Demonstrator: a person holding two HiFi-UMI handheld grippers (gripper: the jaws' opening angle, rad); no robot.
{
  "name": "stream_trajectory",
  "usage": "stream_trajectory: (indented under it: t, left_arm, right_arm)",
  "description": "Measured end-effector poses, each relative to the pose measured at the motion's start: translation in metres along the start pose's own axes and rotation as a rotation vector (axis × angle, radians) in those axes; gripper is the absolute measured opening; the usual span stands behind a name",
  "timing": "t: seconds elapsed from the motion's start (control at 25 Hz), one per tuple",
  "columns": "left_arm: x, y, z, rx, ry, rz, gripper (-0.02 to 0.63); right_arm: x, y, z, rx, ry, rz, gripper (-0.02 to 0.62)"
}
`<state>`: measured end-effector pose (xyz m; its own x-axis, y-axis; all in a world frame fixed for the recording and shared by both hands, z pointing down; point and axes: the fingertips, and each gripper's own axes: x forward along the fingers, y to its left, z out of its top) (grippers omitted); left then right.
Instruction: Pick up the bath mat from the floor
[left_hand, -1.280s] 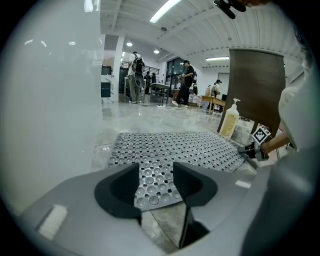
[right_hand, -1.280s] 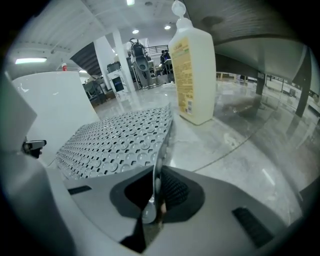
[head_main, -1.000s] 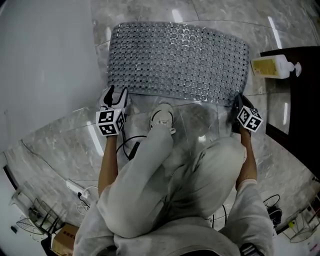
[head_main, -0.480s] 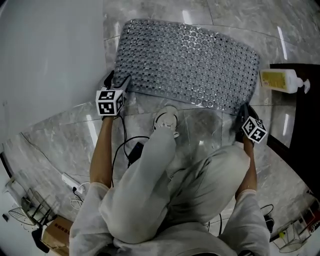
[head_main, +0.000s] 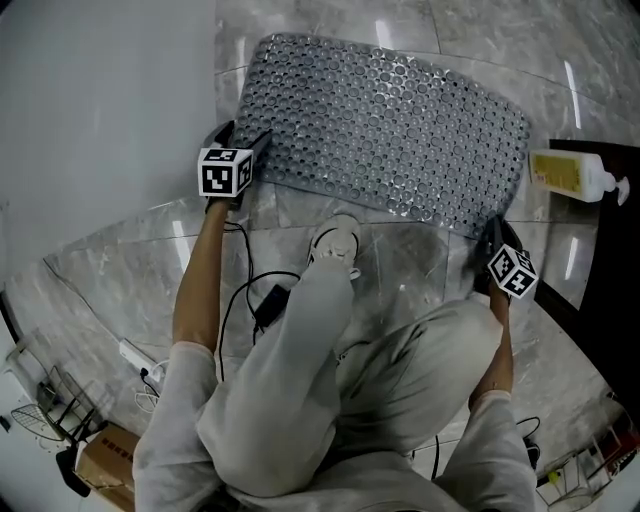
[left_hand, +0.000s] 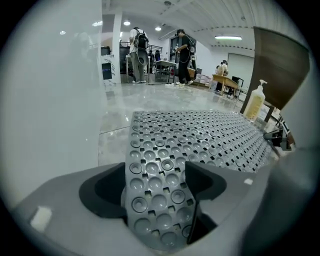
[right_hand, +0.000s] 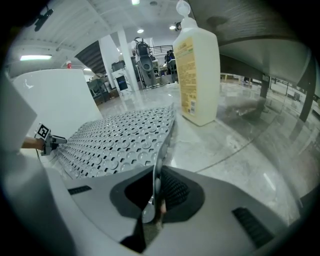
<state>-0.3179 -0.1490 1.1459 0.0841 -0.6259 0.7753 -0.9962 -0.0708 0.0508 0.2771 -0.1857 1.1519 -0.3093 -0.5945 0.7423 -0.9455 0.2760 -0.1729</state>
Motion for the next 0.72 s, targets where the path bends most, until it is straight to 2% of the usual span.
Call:
stream_trajectory:
  t: [0.16,0.36,0.72]
  left_arm:
    - [0.01,0.003,-0.002,-0.006,0.027,0.014,0.38]
    - [0.017,0.011,0.003,-0.055,0.017,0.054,0.402]
    - [0.027,0.011,-0.001,-0.126,0.031,-0.013,0.408]
  right_arm:
    - [0.001,0.001,0.0,-0.002,0.0,0.004,0.035]
    - [0.001,0.002,0.0,-0.005,0.002,0.008,0.035]
    - [0.001,0.001,0.0,-0.001,0.005,0.009,0.035]
